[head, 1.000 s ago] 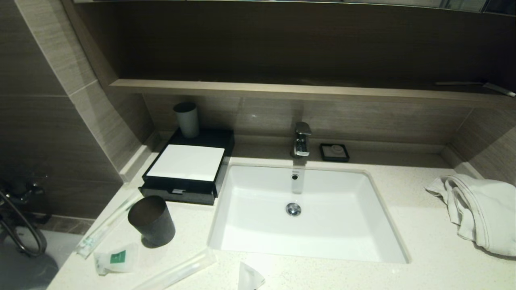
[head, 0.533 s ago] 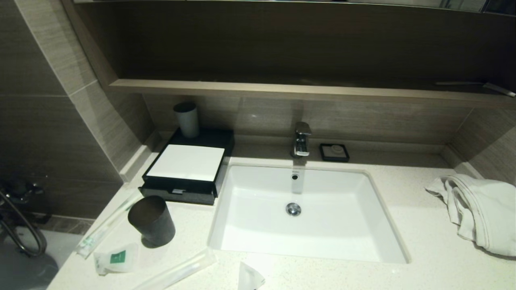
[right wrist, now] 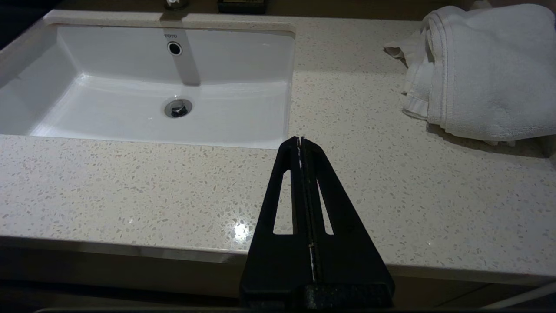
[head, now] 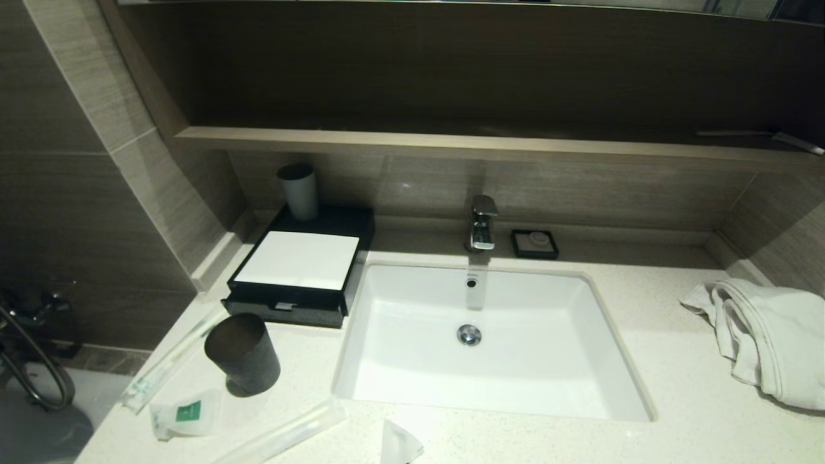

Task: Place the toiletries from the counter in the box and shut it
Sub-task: Pick up the cup

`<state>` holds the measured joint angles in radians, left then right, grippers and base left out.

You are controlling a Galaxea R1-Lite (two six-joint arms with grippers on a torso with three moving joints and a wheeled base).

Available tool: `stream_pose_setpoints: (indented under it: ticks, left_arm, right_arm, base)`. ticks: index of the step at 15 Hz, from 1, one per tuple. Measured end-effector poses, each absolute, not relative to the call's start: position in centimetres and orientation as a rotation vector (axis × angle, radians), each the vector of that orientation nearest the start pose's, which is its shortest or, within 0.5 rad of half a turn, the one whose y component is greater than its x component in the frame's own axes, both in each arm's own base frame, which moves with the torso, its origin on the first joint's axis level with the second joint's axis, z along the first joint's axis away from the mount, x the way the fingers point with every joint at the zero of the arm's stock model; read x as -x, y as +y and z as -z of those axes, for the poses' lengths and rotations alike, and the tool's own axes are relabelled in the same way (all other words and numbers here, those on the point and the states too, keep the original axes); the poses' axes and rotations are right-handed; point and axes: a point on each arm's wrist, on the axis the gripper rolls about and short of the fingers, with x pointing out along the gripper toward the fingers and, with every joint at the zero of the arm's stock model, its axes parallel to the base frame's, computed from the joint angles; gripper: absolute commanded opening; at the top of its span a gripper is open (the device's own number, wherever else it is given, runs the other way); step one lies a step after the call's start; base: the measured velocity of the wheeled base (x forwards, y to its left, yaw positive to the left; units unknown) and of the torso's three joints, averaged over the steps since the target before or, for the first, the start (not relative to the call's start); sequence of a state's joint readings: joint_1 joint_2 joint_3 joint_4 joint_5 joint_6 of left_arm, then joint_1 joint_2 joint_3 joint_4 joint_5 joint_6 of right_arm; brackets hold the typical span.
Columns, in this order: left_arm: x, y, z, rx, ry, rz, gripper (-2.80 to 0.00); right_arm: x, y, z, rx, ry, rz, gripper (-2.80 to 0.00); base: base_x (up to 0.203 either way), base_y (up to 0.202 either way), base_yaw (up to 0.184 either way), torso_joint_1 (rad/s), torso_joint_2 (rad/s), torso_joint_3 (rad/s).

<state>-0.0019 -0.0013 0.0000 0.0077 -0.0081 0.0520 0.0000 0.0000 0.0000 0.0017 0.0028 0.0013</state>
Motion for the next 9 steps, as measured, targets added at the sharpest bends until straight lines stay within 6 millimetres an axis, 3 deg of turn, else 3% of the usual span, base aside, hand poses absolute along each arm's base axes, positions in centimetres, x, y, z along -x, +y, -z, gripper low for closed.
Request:
stream_pose_setpoints:
  ticks: [9]
  left_arm:
    - [2.33, -0.01, -7.56, -0.094, 0.004, 0.013, -2.80]
  right_arm:
    - [2.28, 0.01, -7.53, -0.002, 0.002, -0.003, -2.80]
  base:
    - [0.000, 0.000, 0.000, 0.000, 0.00, 0.000]
